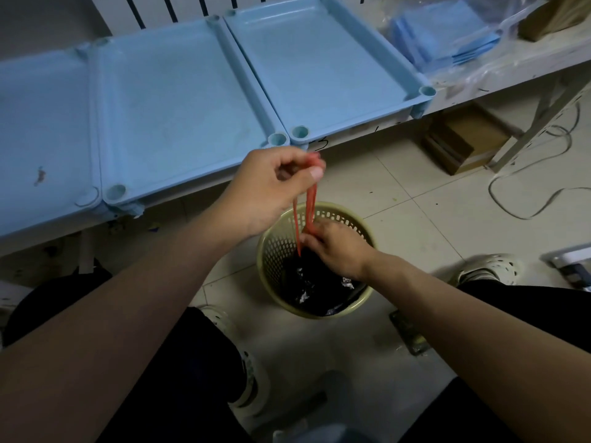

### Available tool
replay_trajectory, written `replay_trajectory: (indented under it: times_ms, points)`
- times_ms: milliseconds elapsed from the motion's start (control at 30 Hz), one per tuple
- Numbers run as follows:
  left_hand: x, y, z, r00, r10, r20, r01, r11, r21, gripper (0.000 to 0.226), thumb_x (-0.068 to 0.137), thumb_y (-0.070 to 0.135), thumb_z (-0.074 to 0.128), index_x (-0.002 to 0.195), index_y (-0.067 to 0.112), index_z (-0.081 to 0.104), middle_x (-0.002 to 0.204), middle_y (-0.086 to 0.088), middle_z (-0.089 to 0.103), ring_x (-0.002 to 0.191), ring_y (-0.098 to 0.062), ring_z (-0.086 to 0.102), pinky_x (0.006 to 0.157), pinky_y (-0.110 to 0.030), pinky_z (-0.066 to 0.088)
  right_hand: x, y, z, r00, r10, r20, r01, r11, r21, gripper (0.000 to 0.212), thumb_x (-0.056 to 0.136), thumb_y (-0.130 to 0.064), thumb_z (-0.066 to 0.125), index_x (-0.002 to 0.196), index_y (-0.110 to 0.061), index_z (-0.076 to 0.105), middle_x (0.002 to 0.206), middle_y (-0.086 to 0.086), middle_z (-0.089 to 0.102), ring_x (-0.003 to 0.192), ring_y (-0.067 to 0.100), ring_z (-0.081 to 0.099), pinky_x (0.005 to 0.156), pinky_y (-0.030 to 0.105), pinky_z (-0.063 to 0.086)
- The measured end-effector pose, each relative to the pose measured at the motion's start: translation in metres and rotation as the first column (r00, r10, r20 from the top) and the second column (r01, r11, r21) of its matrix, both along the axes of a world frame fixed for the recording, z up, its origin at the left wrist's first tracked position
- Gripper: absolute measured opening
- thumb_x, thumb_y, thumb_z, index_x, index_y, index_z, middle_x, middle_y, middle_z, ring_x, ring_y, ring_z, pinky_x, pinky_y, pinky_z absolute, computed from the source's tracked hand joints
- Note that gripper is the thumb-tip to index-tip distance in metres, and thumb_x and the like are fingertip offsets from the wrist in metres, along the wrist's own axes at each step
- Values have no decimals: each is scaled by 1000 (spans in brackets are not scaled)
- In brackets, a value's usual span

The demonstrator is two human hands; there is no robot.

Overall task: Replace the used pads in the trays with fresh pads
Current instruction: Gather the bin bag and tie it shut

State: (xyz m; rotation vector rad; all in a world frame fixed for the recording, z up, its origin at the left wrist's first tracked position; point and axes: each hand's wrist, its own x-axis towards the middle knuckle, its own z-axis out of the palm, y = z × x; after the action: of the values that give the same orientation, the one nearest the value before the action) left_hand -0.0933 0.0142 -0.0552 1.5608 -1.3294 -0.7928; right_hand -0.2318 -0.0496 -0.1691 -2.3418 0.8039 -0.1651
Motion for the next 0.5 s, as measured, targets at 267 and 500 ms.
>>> replay_trajectory:
  times_ms: [267,500]
  points:
    - [-12,26,-103,970,196,-142,-127,913,387,90,58,33,75,140,24,38,131,-4,51,119,-17,52,102,-32,44,-3,-9,14,906,-394,156,265,813,519,31,103,-23,41,84,-15,63,71,-2,55,63,9,47,69,26,39]
    - [-35,23,-156,998,48,48,-60,958,281,50,90,43,38,119,10,61,115,-4,54,113,-18,51,104,-38,39,-7,-6,28,906,-386,176,215,775,594,31,104,-19,38,90,-7,63,73,3,58,60,5,50,60,10,43]
